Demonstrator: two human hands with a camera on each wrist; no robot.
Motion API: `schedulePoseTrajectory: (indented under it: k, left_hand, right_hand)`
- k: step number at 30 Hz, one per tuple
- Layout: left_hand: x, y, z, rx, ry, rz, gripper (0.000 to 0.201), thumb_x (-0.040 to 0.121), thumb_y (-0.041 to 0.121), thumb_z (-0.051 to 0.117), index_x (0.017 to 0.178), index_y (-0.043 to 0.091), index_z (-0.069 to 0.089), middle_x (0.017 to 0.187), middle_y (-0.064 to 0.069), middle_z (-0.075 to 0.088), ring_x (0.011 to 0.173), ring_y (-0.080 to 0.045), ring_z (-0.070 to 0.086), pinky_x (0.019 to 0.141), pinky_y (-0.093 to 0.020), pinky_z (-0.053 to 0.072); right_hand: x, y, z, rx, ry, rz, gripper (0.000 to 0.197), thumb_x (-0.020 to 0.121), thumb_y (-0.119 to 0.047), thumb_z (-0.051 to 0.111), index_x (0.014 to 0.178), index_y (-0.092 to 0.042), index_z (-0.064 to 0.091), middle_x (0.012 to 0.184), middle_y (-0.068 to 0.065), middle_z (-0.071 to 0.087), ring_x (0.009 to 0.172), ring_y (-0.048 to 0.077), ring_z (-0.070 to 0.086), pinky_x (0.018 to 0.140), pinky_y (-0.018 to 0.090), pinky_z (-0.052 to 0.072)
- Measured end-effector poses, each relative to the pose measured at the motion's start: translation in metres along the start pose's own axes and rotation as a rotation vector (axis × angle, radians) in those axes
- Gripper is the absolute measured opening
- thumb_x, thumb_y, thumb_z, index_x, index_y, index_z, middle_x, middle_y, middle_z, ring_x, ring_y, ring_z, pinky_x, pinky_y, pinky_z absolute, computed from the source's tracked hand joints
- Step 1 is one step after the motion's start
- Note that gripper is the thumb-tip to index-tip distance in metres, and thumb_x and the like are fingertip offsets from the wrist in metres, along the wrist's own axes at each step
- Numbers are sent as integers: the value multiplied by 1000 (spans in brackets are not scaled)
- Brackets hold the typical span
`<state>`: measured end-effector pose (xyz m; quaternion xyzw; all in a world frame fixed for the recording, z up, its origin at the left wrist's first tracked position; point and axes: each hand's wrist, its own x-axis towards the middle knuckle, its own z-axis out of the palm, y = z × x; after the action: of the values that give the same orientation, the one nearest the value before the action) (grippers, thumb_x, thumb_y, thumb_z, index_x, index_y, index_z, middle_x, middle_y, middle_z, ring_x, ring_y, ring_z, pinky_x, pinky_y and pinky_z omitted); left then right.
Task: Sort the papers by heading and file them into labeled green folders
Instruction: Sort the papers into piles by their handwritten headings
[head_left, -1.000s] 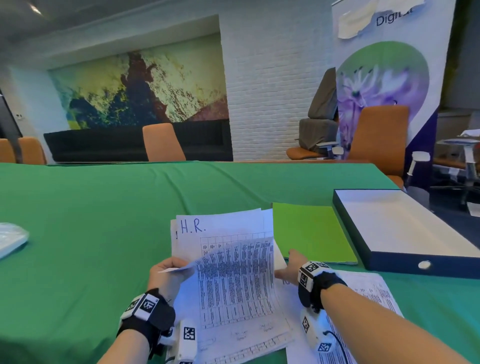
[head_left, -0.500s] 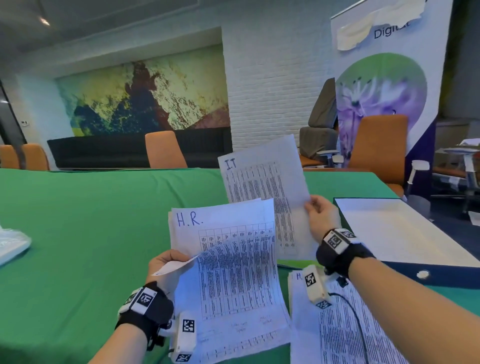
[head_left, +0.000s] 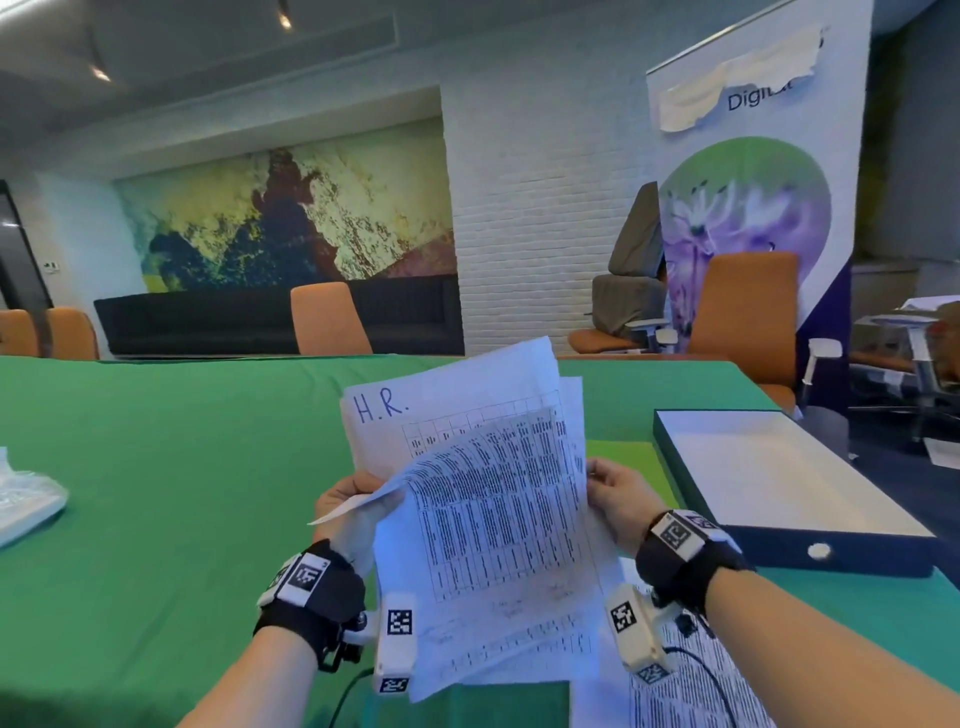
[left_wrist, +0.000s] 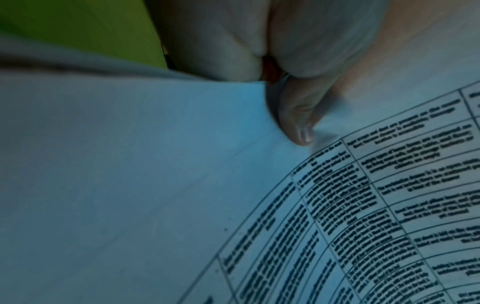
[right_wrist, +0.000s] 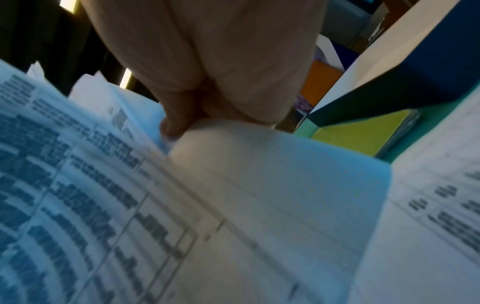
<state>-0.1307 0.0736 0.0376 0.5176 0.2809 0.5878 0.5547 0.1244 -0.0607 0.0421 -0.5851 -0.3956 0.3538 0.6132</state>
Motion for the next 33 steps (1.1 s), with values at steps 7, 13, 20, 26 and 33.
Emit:
schedulePoseTrajectory:
  k: [7,13,20,26,33]
  left_hand:
    - [-10,-6,7,91,-34,-19,21,72,-19,64,82,-1,63,61,8,70,60,-2,65,56,-13,52]
    - [-21,-5,17,224,0,-85,22,74,-18,63,94,-7,64,83,-6,64,75,-18,58,55,-10,49]
    - [-19,-20,4,381,23,-93,34,73,-24,60,62,8,58,82,-8,62,84,-27,55,87,-39,51]
    - [-31,-15,16,334,-29,-112,33,74,-25,58,67,7,59,81,-1,62,92,-28,56,85,-35,42]
    - [-39,-14,24,407,-58,-78,38,75,-18,63,111,-3,64,100,-8,63,94,-22,57,88,-34,41]
  right_hand:
    - [-9,6,11,186,0,186,22,93,5,44,99,-1,65,79,16,67,55,22,64,50,30,55]
    - [-12,19,-24,-774,-62,189,36,96,-12,44,130,-6,53,127,11,58,87,16,60,68,17,50]
    - [-48,67,-90,-1414,-46,566,106,61,-61,75,143,-15,25,145,11,34,128,30,44,101,44,43]
    - [-68,72,-102,-1323,59,559,130,52,-66,78,149,-17,5,150,12,25,133,30,39,105,46,39]
    - [-78,62,-116,-1208,225,657,95,64,-41,83,133,-5,28,121,9,56,109,25,59,88,34,51]
